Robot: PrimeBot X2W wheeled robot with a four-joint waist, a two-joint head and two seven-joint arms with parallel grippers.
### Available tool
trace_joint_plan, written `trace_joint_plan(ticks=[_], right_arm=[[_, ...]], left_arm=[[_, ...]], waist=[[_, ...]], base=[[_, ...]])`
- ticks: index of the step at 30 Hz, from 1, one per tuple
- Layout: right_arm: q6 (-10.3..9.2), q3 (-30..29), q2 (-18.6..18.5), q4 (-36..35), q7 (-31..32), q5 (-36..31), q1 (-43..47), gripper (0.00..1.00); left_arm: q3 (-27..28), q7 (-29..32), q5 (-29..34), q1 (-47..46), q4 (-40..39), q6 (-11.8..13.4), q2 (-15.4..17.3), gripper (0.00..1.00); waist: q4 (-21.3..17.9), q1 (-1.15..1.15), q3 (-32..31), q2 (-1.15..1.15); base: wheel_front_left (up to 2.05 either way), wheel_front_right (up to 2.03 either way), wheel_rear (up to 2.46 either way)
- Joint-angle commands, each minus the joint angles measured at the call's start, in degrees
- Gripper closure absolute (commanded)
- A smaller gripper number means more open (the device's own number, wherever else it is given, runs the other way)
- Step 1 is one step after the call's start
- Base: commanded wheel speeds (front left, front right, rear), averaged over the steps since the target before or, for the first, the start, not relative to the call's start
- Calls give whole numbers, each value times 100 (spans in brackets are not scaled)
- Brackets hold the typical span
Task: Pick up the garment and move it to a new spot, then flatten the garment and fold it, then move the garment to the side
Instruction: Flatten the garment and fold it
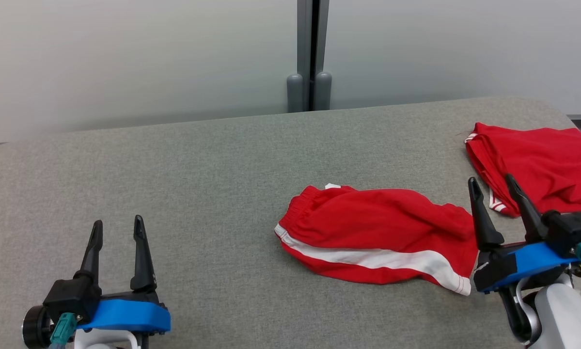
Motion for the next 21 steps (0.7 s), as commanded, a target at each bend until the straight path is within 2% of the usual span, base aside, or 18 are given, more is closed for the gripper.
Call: trace_joint_plan(ticks=[1,5,10,21], right_arm=[[2,-85,103,-193,-27,-68,137,0],[2,-205,478,-785,-24,-203,590,0],[2,62,738,-1212,-23,-380,1090,0],[2,213,962,-1236,-24,-487,1337,0]], left_arm=[[10,-26,30,37,-20,1,-4,0],[40,-26,68,59,-17,-25,-4,0],[61,-26,77,55,-11,-44,-4,0],[47,-26,189,-52,59,-97,40,0]], waist=[[-38,0,-23,0],[-96,0,-44,0],[-132,0,-44,0],[-185,0,22,0]], base=[[0,0,0],[0,0,0],[0,0,0],[0,0,0]])
